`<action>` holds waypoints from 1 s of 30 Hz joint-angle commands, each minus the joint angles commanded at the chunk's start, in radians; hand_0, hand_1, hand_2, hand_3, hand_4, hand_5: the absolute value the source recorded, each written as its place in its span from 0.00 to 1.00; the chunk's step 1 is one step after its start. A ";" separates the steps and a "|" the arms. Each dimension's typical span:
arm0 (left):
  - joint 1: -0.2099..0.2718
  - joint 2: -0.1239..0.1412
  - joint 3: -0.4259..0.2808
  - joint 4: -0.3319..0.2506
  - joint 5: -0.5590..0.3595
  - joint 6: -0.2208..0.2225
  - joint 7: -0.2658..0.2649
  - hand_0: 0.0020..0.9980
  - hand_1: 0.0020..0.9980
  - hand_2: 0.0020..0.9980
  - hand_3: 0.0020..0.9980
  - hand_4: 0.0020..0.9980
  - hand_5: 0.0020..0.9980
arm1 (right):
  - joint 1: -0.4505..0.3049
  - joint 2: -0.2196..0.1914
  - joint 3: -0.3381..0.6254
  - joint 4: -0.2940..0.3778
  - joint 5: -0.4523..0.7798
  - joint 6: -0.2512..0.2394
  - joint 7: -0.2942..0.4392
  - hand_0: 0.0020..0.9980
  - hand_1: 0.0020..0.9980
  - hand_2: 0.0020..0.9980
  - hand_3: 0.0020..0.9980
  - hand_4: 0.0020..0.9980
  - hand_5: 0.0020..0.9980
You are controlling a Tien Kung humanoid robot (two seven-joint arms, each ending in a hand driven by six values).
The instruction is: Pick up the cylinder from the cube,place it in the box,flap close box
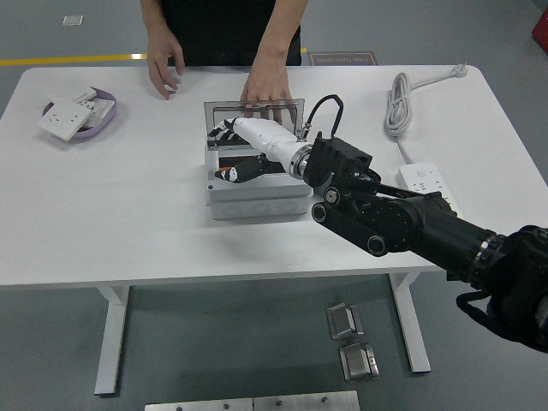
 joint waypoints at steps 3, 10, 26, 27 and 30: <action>0.002 0.000 -0.001 0.000 0.001 0.000 0.000 0.58 0.62 0.54 0.60 0.65 0.26 | 0.033 0.000 0.024 0.019 0.015 0.012 -0.008 0.87 0.76 0.77 0.82 0.85 0.31; 0.001 0.003 -0.004 0.000 0.006 -0.002 0.001 0.58 0.62 0.54 0.60 0.64 0.25 | 0.098 0.000 0.054 -0.038 0.047 0.027 -0.009 0.87 0.76 0.76 0.82 0.84 0.31; -0.021 0.015 0.037 0.000 -0.031 -0.004 -0.014 0.58 0.62 0.54 0.60 0.64 0.24 | 0.134 0.000 0.029 -0.311 0.171 0.031 0.038 0.86 0.75 0.75 0.82 0.83 0.31; -0.022 0.016 0.038 0.000 -0.032 -0.004 -0.014 0.58 0.62 0.54 0.60 0.64 0.24 | 0.130 0.000 0.024 -0.319 0.179 0.030 0.039 0.86 0.75 0.75 0.82 0.83 0.31; -0.021 0.016 0.037 0.000 -0.032 -0.003 -0.013 0.58 0.62 0.54 0.60 0.63 0.24 | 0.117 0.000 0.010 -0.328 0.192 0.028 0.043 0.86 0.75 0.75 0.81 0.84 0.31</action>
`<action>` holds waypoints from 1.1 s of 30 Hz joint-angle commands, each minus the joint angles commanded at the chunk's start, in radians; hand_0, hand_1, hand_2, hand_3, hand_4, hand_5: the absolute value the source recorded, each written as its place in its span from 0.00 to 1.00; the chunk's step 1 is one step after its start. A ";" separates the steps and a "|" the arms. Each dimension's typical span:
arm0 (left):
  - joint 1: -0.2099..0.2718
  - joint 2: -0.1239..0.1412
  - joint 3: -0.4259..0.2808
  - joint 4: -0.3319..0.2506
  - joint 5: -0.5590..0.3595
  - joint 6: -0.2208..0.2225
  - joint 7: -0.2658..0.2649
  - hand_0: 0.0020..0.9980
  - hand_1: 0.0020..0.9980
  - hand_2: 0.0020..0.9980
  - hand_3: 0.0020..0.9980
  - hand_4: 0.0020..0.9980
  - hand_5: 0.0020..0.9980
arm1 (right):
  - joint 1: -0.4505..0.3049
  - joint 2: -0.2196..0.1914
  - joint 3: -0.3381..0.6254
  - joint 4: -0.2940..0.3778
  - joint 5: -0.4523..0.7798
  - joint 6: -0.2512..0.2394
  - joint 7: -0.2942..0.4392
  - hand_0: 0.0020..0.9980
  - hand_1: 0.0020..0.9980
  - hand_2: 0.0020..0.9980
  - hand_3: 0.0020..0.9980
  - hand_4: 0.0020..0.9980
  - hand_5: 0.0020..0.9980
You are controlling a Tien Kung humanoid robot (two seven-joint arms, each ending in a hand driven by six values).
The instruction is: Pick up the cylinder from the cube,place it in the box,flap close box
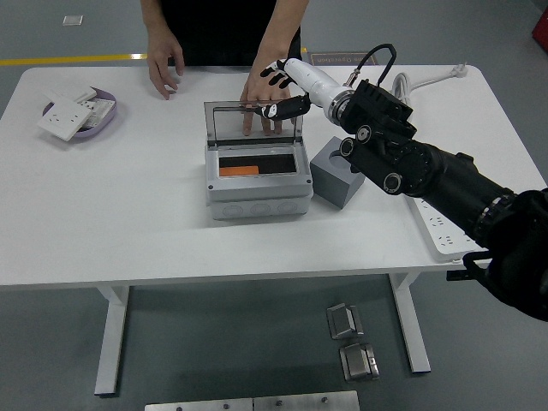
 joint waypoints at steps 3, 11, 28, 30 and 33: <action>0.000 -0.001 0.002 0.000 -0.003 0.000 0.000 0.58 0.62 0.54 0.60 0.63 0.24 | -0.010 0.000 -0.011 0.004 0.004 -0.002 0.002 0.86 0.75 0.75 0.81 0.84 0.31; -0.001 -0.006 0.012 0.000 -0.011 0.001 -0.001 0.58 0.62 0.54 0.60 0.63 0.24 | -0.024 0.000 -0.024 0.026 0.002 -0.006 0.003 0.86 0.75 0.75 0.81 0.84 0.32; 0.020 -0.018 0.017 0.000 -0.023 0.009 -0.008 0.58 0.62 0.54 0.60 0.63 0.24 | -0.073 -0.001 -0.066 0.254 -0.128 -0.020 -0.030 0.85 0.75 0.75 0.81 0.83 0.32; 0.021 -0.018 0.022 0.000 -0.028 0.010 -0.010 0.58 0.62 0.54 0.59 0.62 0.24 | -0.078 -0.006 -0.066 0.273 -0.139 -0.019 -0.034 0.85 0.74 0.75 0.80 0.83 0.32; 0.023 -0.019 0.025 0.000 -0.033 0.011 -0.012 0.58 0.62 0.54 0.59 0.62 0.24 | -0.085 -0.024 -0.061 0.292 -0.152 -0.016 -0.038 0.85 0.74 0.75 0.80 0.83 0.32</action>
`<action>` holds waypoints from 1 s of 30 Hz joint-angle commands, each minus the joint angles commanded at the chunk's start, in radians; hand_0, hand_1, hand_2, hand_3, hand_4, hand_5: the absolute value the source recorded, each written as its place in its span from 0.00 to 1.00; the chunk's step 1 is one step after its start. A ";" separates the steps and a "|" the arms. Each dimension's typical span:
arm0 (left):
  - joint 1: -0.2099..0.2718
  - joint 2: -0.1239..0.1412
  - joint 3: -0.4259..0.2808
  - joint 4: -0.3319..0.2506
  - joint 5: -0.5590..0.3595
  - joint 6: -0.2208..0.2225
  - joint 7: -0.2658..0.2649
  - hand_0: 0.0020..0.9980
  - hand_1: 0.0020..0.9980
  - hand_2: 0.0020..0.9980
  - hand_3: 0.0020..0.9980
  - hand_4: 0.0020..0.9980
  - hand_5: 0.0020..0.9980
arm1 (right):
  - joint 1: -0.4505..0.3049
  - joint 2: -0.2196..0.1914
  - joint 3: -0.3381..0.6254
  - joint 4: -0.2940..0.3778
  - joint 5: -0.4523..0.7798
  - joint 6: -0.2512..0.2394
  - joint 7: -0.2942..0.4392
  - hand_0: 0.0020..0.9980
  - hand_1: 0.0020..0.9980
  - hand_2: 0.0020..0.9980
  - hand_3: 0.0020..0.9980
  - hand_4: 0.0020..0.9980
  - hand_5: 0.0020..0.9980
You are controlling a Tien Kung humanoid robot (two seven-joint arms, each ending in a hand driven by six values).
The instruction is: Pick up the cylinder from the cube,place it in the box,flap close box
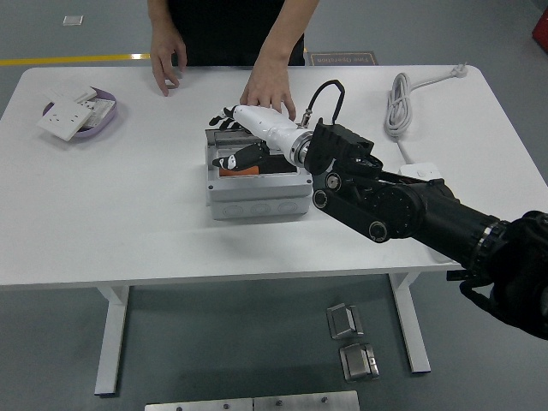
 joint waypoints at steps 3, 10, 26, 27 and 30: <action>0.002 -0.001 -0.001 0.000 0.000 0.001 0.001 0.58 0.62 0.54 0.59 0.62 0.23 | -0.005 -0.017 0.012 0.001 -0.003 0.002 -0.001 0.85 0.74 0.75 0.80 0.83 0.32; 0.004 -0.004 -0.002 0.000 -0.002 0.002 -0.001 0.58 0.62 0.54 0.59 0.62 0.24 | -0.019 -0.054 0.045 -0.007 0.002 0.001 0.002 0.85 0.74 0.75 0.80 0.83 0.32; 0.016 -0.012 0.001 0.000 -0.018 0.007 -0.002 0.58 0.62 0.54 0.59 0.61 0.23 | -0.083 -0.146 0.082 0.103 -0.033 -0.001 -0.014 0.85 0.74 0.75 0.80 0.83 0.32; 0.017 -0.012 0.003 0.000 -0.020 0.008 -0.003 0.58 0.62 0.54 0.59 0.61 0.23 | -0.087 -0.152 0.084 0.113 -0.037 -0.001 -0.015 0.85 0.74 0.75 0.80 0.83 0.32; 0.020 -0.014 0.004 0.000 -0.024 0.009 -0.003 0.58 0.62 0.54 0.59 0.61 0.23 | -0.101 -0.173 0.094 0.151 -0.053 -0.003 -0.022 0.85 0.74 0.75 0.80 0.83 0.32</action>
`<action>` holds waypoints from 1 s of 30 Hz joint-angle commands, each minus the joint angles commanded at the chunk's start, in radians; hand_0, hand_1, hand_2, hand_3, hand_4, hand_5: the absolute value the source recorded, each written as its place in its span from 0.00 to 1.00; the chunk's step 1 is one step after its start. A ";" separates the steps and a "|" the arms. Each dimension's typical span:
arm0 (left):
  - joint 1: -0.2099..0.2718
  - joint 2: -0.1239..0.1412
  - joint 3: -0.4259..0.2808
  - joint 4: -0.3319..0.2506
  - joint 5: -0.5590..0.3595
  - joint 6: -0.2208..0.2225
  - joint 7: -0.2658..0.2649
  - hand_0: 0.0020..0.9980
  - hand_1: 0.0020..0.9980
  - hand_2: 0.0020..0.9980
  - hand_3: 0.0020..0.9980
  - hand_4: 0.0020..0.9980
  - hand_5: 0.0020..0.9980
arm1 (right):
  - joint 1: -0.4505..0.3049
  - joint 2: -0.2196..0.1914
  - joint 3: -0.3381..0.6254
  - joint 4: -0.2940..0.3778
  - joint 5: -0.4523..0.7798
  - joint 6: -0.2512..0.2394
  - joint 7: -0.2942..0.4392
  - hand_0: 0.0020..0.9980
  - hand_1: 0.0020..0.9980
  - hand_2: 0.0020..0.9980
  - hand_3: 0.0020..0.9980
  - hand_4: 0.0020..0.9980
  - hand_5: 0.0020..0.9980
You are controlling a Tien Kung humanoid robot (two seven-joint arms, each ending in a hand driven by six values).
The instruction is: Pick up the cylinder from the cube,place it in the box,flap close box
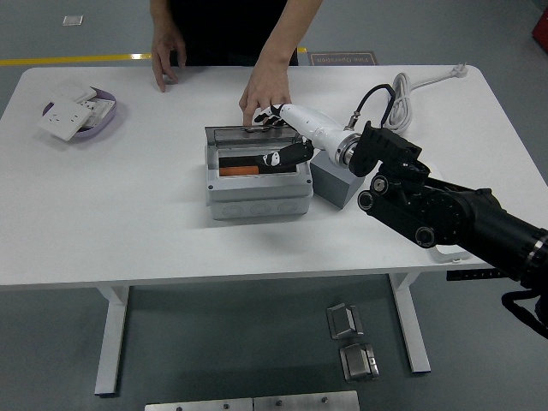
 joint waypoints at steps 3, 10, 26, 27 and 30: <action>0.002 -0.001 0.000 0.000 -0.002 0.001 -0.001 0.58 0.62 0.54 0.59 0.61 0.23 | -0.011 -0.013 0.008 0.029 -0.014 -0.002 -0.005 0.85 0.74 0.75 0.80 0.83 0.32; 0.003 -0.003 -0.003 0.000 -0.002 0.002 -0.001 0.58 0.62 0.54 0.59 0.61 0.23 | -0.037 -0.036 0.011 0.080 -0.034 -0.005 -0.013 0.85 0.74 0.75 0.80 0.83 0.32; 0.004 -0.007 0.000 0.000 -0.011 0.005 -0.001 0.58 0.62 0.54 0.59 0.61 0.23 | -0.087 -0.051 0.011 0.135 -0.056 -0.007 -0.021 0.85 0.74 0.75 0.80 0.84 0.33; 0.004 -0.007 0.001 0.000 -0.012 0.005 -0.001 0.58 0.62 0.54 0.59 0.61 0.23 | -0.089 -0.051 0.013 0.134 -0.056 -0.008 -0.020 0.85 0.74 0.75 0.80 0.84 0.33; 0.004 -0.007 0.002 0.000 -0.012 0.005 -0.001 0.58 0.62 0.54 0.59 0.61 0.23 | -0.093 -0.056 0.033 0.134 -0.064 -0.009 -0.020 0.85 0.74 0.75 0.80 0.84 0.33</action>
